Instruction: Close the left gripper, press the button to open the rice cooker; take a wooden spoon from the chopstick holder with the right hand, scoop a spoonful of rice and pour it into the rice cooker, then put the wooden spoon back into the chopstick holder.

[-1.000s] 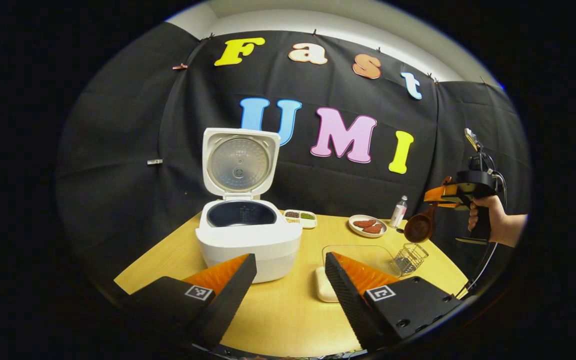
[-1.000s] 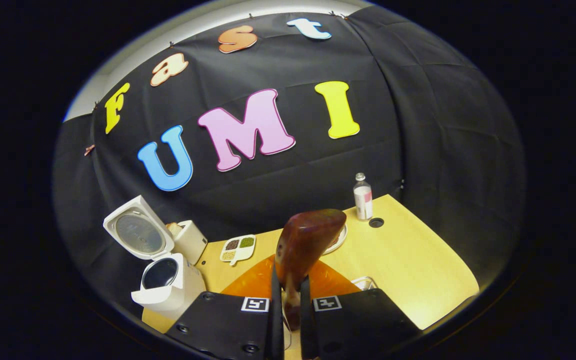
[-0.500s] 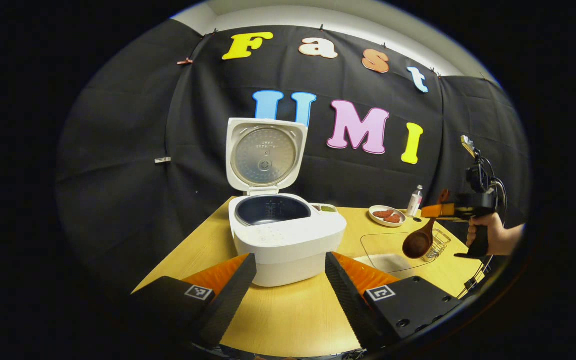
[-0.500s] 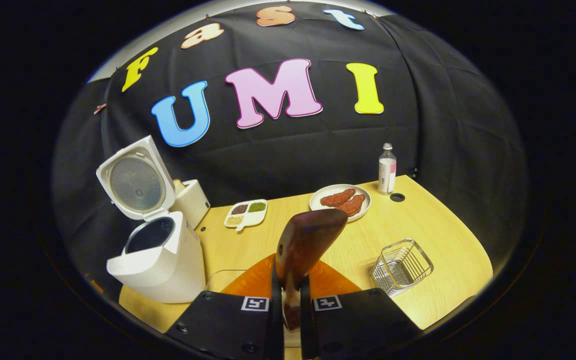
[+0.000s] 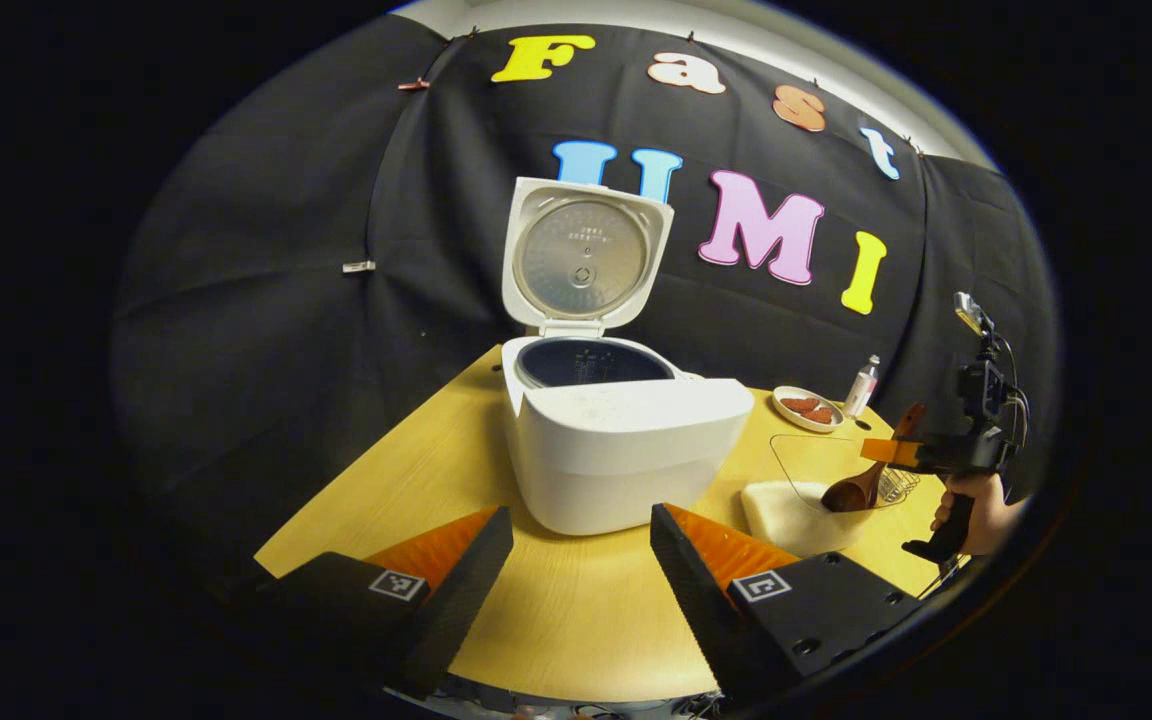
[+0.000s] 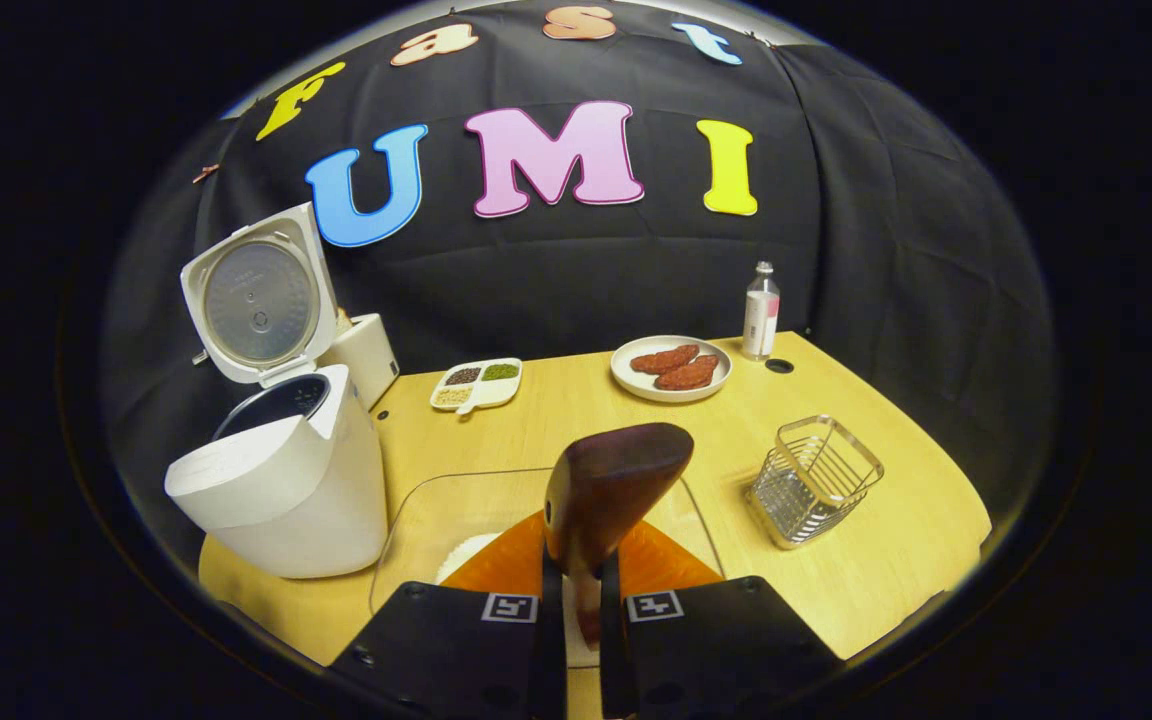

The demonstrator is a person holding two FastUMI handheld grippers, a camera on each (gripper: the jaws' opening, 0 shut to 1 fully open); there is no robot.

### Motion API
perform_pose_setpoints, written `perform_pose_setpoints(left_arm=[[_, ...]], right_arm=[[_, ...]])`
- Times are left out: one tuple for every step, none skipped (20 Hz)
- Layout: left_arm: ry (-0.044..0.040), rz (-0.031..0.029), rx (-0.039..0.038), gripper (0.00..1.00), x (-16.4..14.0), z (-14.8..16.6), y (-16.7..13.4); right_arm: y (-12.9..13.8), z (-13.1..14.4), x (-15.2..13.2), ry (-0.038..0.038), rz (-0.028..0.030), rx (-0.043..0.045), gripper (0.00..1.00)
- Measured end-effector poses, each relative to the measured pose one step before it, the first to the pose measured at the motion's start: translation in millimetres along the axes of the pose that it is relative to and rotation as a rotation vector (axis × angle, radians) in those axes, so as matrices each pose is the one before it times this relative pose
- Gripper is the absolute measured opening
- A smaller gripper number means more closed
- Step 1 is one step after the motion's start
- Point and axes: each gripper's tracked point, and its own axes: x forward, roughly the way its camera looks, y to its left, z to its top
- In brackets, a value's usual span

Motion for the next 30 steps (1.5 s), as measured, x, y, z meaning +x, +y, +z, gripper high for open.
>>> perform_pose_setpoints(left_arm=[[0.00918, 0.00540, -0.01664, 0.96, -1.13, -2.45, 1.52], [0.00295, 0.00058, -0.02096, 0.96, 0.57, -1.49, 0.81], [0.00159, -0.00121, -0.02204, 0.96, -0.12, -1.26, -0.38], [0.00596, -0.00077, -0.01961, 0.95, 1.28, -4.08, -0.77], [0.00910, -0.00102, -0.01687, 0.96, 1.36, -3.77, -0.90], [0.00842, -0.00142, -0.01422, 0.96, 0.92, -3.39, 0.14], [0.00707, -0.00463, -0.01209, 0.96, 0.69, -2.23, -1.65], [0.00621, -0.00091, -0.01353, 0.96, 0.25, -1.04, -0.07], [0.00145, 0.00175, -0.01528, 0.96, -0.07, 1.03, 0.57], [-0.00654, 0.00387, -0.01544, 0.96, -0.87, 2.14, 1.73], [-0.00711, 0.00313, -0.01278, 0.97, 0.09, 3.44, 0.27], [-0.00359, 0.00233, -0.00795, 0.95, -0.12, -0.25, 0.09], [0.00075, 0.00165, -0.00199, 0.96, 0.31, 0.76, 0.07], [0.00228, 0.00041, 0.00099, 0.95, 2.42, -1.25, -1.46], [0.00036, 0.00185, 0.00080, 0.97, -0.54, 1.24, 0.84], [-0.00272, -0.00003, -0.00061, 0.95, 0.23, 0.98, 1.07], [-0.00147, -0.00226, -0.00060, 0.96, 0.15, 1.67, 0.10], [-0.00024, -0.00163, -0.00067, 0.96, -0.66, -0.89, -1.03], [-0.00073, -0.00305, -0.00139, 0.96, -0.02, 1.16, -0.25], [-0.00169, -0.00114, 0.00085, 0.95, -0.19, -0.22, -0.72], [-0.00055, -0.00178, 0.00477, 0.96, -0.28, 1.68, -0.70], [0.00020, -0.00245, 0.00754, 0.96, 0.01, 0.02, -1.37], [0.00036, -0.00435, 0.00951, 0.96, 0.20, 0.85, -2.12], [0.00030, -0.00491, 0.00885, 0.97, -0.56, -0.47, -1.17], [-0.00041, -0.00182, 0.00798, 0.96, -0.64, 1.39, -1.75], [-0.00108, 0.00094, 0.00379, 0.96, 0.09, 1.69, -0.68], [-0.00485, -0.00009, -0.00073, 0.96, -0.82, 3.79, -0.80], [-0.00826, -0.00326, -0.00196, 0.95, -1.40, 3.42, -2.92], [-0.00735, -0.00243, -0.00143, 0.96, -1.59, 3.60, -1.55], [-0.00678, -0.00354, 0.00111, 0.96, -0.63, 1.58, -1.38]], right_arm=[[7.01, -3.72, -2.28, 0.01466, 0.01226, 0.01435, 0.18], [6.13, -3.52, -0.99, 0.01681, 0.00972, 0.01819, 0.18], [5.41, -2.47, -0.75, 0.02003, 0.00657, 0.03674, 0.18], [4.23, -2.87, 0.47, 0.02193, 0.00364, 0.05041, 0.18], [4.08, -1.80, 0.48, 0.02334, 0.00506, 0.06010, 0.18], [1.93, -0.09, 0.86, 0.01959, 0.00291, 0.06396, 0.18], [1.08, -0.53, 1.35, 0.01840, 0.00173, 0.06027, 0.18], [0.30, 0.13, 2.45, 0.01654, 0.00325, 0.04940, 0.18], [-1.61, 0.28, 0.58, 0.01375, 0.00183, 0.03552, 0.18], [-3.02, 0.72, 0.25, 0.01119, 0.00487, 0.03271, 0.18], [-3.21, 0.58, -0.45, 0.01112, 0.00317, 0.03938, 0.18], [-3.88, 0.72, 0.65, 0.01209, 0.00499, 0.04644, 0.17], [-3.85, 0.02, -0.89, 0.01220, 0.00387, 0.04880, 0.18], [-5.10, 1.61, -2.55, 0.01003, 0.00265, 0.05203, 0.18], [-4.94, 2.31, -2.50, 0.00746, 0.00200, 0.04971, 0.18], [-4.79, 2.95, -1.30, 0.00403, 0.00125, 0.04299, 0.18], [-4.82, 3.59, -2.40, -0.00211, -0.00219, 0.03417, 0.18], [-4.83, 5.04, -2.88, -0.00247, -0.00497, 0.02387, 0.17], [-2.97, 5.06, -2.64, -0.00514, -0.00248, 0.01557, 0.17], [-2.48, 5.19, -2.31, -0.00832, -0.00087, 0.01390, 0.17], [-0.09, 5.10, -2.29, -0.00448, 0.00361, 0.01524, 0.17], [2.00, 4.22, -2.55, -0.00274, 0.00746, 0.01607, 0.18], [2.44, 4.86, -2.89, -0.00175, 0.00883, 0.01661, 0.18], [3.47, 5.28, -1.84, -0.00160, 0.00932, 0.01684, 0.17], [3.86, 5.52, -1.98, -0.00169, 0.00849, 0.01832, 0.18], [4.27, 5.46, -0.41, -0.00514, 0.00652, 0.01986, 0.17], [3.20, 4.85, -1.91, -0.00754, 0.00563, 0.02000, 0.17], [5.37, 5.01, -2.87, -0.00792, 0.00962, 0.01906, 0.17], [4.88, 4.67, -1.67, -0.00822, 0.01341, 0.01417, 0.17], [6.00, 4.85, -2.30, -0.00688, 0.01152, 0.01241, 0.17]])
